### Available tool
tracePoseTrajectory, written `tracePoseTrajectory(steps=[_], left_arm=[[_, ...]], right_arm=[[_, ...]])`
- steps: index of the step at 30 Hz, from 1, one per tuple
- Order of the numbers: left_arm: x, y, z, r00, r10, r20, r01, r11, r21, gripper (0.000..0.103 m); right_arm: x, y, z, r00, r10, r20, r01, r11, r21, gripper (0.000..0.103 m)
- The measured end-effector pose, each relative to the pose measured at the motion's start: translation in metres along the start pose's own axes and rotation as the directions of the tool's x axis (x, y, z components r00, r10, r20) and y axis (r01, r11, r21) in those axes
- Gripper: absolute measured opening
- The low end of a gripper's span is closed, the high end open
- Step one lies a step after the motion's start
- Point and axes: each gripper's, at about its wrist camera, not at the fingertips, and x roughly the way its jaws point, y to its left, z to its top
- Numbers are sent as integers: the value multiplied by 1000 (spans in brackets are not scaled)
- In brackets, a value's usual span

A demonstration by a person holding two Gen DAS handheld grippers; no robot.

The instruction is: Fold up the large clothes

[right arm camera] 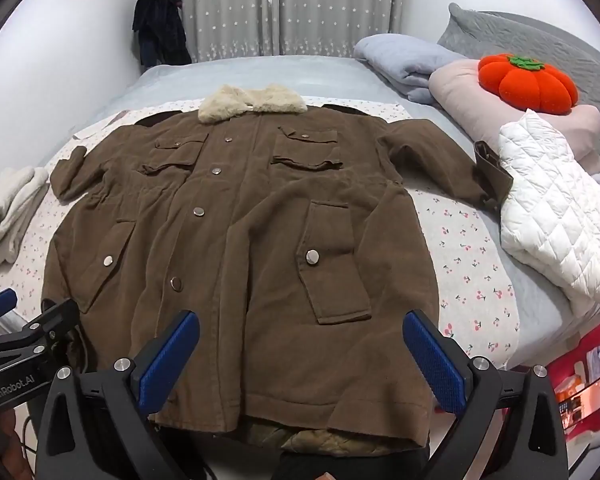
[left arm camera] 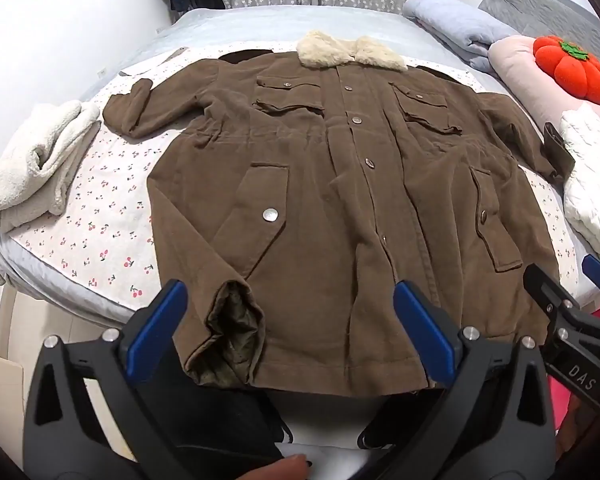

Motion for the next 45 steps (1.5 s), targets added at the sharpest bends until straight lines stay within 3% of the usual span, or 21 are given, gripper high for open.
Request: tracePoseTrajectory(steps=[45], left_arm=[[4, -3, -7, 1000, -2, -12, 2, 1000, 16, 102]], right_arm=[[4, -7, 7, 1000, -13, -17, 13, 1000, -4, 103]])
